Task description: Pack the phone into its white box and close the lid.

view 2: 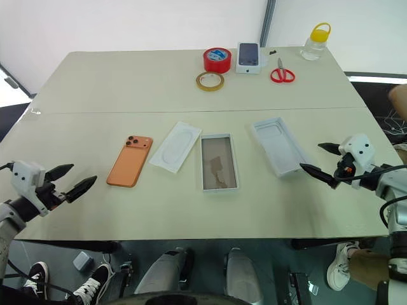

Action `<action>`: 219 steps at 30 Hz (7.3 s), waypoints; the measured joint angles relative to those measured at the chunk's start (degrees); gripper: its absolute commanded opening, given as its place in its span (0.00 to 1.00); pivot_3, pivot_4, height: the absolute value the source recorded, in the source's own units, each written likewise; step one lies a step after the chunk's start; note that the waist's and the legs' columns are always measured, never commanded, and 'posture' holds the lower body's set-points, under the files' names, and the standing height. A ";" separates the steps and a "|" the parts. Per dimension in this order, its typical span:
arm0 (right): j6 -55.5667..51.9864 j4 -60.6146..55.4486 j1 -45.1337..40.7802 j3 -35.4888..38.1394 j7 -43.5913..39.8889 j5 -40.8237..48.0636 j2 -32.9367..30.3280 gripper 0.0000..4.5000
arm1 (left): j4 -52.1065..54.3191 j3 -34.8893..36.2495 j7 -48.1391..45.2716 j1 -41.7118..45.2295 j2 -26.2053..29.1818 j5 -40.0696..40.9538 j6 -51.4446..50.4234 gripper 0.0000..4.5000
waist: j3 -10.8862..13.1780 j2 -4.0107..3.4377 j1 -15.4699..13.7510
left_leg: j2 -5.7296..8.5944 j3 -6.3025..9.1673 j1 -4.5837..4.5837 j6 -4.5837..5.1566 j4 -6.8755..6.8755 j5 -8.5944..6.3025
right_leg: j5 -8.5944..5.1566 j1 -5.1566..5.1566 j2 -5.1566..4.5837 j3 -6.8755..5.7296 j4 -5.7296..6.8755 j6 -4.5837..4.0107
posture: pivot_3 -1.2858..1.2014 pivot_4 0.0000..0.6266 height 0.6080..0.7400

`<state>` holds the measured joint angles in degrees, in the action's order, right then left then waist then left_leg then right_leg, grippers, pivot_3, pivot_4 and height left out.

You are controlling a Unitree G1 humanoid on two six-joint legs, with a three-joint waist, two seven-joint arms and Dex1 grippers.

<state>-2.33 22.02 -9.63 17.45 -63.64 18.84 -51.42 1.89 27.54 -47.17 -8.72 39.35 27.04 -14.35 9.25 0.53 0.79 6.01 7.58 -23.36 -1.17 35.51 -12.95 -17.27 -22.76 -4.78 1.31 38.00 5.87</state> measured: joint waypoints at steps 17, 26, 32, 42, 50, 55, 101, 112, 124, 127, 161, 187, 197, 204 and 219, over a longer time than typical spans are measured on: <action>-3.62 -6.12 0.89 0.10 0.14 1.53 -0.04 0.98 | 0.46 0.22 1.05 1.91 -0.09 -0.11 -0.44 1.00 | -0.02 -0.05 -0.08 | -0.01 -0.01 0.01 0.01 0.00 -0.01 | 0.00 0.01 0.00 0.00 -0.01 0.00 | 0.52 0.24 1.00; -3.61 -6.15 0.69 0.00 0.27 1.52 -0.04 0.98 | 0.97 -0.17 1.14 2.73 -0.10 -0.07 -1.46 1.00 | -0.02 -0.05 -0.07 | 0.00 -0.01 0.01 0.01 0.00 0.00 | 0.00 0.01 0.00 0.00 -0.01 0.00 | 0.52 0.24 1.00; -3.55 -7.49 -0.93 -1.52 0.25 1.24 -0.02 0.98 | 3.55 -3.76 4.25 6.59 -0.76 -0.20 -5.00 1.00 | -0.02 -0.05 -0.07 | 0.00 -0.01 0.01 0.01 0.01 0.00 | 0.01 0.01 0.01 0.00 0.00 0.01 | 0.52 0.24 1.00; -7.03 -18.11 -9.56 -10.82 1.01 0.87 5.94 0.98 | 3.82 -13.71 8.47 20.77 -6.96 0.98 -14.05 1.00 | 0.00 -0.02 -0.06 | 0.00 0.01 -0.01 -0.01 0.12 0.00 | 0.02 0.01 0.05 -0.03 0.07 0.03 | 0.52 0.24 1.00; -9.85 -22.87 -12.42 -13.48 3.16 1.08 9.10 0.98 | -6.01 -20.43 13.40 31.85 -15.34 -1.63 -17.77 1.00 | 0.02 0.02 -0.25 | 0.04 0.02 -0.07 -0.02 0.31 0.01 | 0.02 0.04 0.06 -0.04 0.05 0.05 | 0.52 0.24 1.00; -9.93 -23.95 -11.20 -14.40 3.99 1.00 9.81 0.98 | -8.11 -22.25 15.18 33.75 -18.04 -2.57 -19.74 1.00 | 0.02 0.04 0.18 | 0.02 0.02 -0.06 -0.01 0.34 0.01 | 0.02 0.01 0.10 -0.01 0.12 0.06 | 0.52 0.24 1.00; -13.60 -30.95 -5.52 -21.59 1.17 -0.23 7.46 1.00 | -4.88 -19.82 19.89 37.83 -22.07 3.69 -48.97 0.00 | -0.05 0.03 -0.23 | 0.09 0.04 -0.02 0.02 0.51 -0.03 | -0.03 0.21 0.04 -0.05 0.05 0.14 | 0.52 0.24 1.00; -13.72 -33.95 -4.85 -30.34 0.51 -6.50 7.88 1.00 | -5.48 -13.00 24.81 38.41 -25.73 7.39 -53.47 0.00 | -0.03 0.08 -0.25 | 0.09 0.06 -0.01 0.00 0.57 -0.02 | -0.05 0.22 0.04 -0.07 0.10 0.16 | 0.52 0.24 1.00; -10.84 -26.68 -11.59 -36.78 -1.53 -12.36 11.30 0.00 | -0.50 -4.99 32.77 38.54 -27.68 11.51 -59.16 0.00 | 0.01 0.16 -0.15 | 0.08 0.06 -0.04 -0.25 0.55 0.12 | -0.04 0.17 0.07 -0.07 0.12 0.16 | 0.52 0.24 1.00; -9.73 -25.85 -11.93 -36.90 -1.98 -12.85 11.74 0.00 | 0.32 -3.89 33.61 38.53 -28.47 12.55 -59.65 0.00 | 0.01 0.17 -0.03 | 0.07 0.06 -0.04 -0.26 0.55 0.12 | -0.04 0.16 0.08 -0.07 0.13 0.16 | 0.52 0.24 1.00; -16.25 -27.45 -11.36 -26.81 0.86 -8.70 11.10 0.99 | 5.43 -4.34 41.00 36.59 -35.88 20.13 -59.54 0.00 | 0.09 0.30 -0.04 | 0.07 0.03 -0.06 -0.27 0.52 0.12 | -0.04 0.14 0.08 -0.05 0.08 0.16 | 0.52 0.24 1.00; -8.77 -15.83 -16.67 -23.91 5.21 -10.31 13.20 1.00 | 7.36 -7.99 42.32 35.17 -35.89 21.21 -58.23 0.99 | 0.11 0.33 -0.08 | 0.07 0.02 -0.05 -0.29 0.54 0.13 | -0.04 0.14 0.09 -0.04 0.12 0.16 | 0.52 0.24 1.00; -11.19 -15.14 -21.58 -23.87 9.24 -9.08 19.48 0.46 | 12.13 -8.60 40.14 35.94 -33.54 23.32 -56.16 1.00 | 0.12 0.33 -0.17 | 0.08 0.02 -0.07 -0.30 0.52 0.14 | -0.03 0.12 0.08 -0.03 0.10 0.15 | 0.52 0.24 1.00; -11.60 -15.28 -22.16 -25.42 11.34 -9.75 23.56 0.01 | 14.11 -9.90 37.44 34.36 -29.35 23.77 -52.51 1.00 | 0.12 0.32 0.31 | 0.03 0.02 -0.06 -0.35 0.46 0.16 | -0.03 0.04 0.13 0.00 0.17 0.14 | 0.52 0.24 1.00; -14.44 -13.87 -29.14 -39.64 21.83 -21.02 40.21 0.01 | -0.88 -4.84 21.45 27.00 -2.93 18.05 -43.73 1.00 | 0.12 0.29 0.27 | 0.05 0.04 -0.06 -0.38 0.22 0.19 | -0.02 -0.41 0.12 0.04 0.19 0.11 | 0.52 0.24 1.00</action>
<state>-16.77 8.15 -38.77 -22.20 -41.81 -2.18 -11.20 1.02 22.70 -25.72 18.28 36.42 45.09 -58.08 9.37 0.82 1.05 6.06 7.62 -23.42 -1.55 35.74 -12.76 -17.29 -23.17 -4.65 1.36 38.19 5.97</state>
